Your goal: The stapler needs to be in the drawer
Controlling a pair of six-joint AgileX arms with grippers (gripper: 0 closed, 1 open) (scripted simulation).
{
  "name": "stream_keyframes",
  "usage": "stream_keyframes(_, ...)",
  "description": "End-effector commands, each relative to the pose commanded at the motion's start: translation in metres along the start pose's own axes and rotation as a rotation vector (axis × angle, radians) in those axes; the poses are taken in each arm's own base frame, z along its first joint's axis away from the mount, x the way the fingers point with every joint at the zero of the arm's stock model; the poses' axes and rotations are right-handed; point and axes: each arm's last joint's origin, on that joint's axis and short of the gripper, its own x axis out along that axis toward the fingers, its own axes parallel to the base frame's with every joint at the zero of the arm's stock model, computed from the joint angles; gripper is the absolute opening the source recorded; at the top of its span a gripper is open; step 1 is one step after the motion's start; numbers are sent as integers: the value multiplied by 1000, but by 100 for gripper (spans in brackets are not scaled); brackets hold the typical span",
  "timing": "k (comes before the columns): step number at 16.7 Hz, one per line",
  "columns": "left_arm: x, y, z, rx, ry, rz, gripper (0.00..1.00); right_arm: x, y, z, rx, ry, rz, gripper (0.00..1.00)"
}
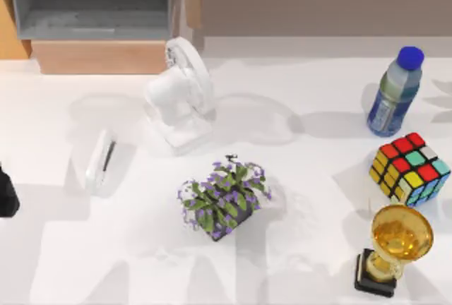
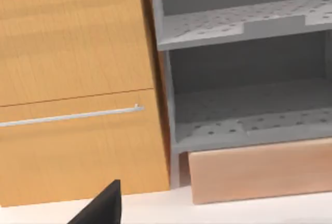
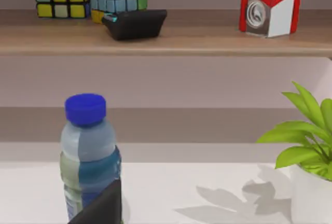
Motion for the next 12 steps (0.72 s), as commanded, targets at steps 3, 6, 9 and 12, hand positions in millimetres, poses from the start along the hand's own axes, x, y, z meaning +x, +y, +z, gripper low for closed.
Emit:
stream_keyframes(3,21,8,26,146,-5,-1,100,0,0,0,0,0,0,100)
stream_keyframes(6,56,21,49,328,-12,-2,100,0,0,0,0,0,0,100)
stream_keyframes(9,105,40,61,533,-20,1,100,0,0,0,0,0,0,100)
stream_keyframes(12,159,64,54,748,-26,5,100,0,0,0,0,0,0,100)
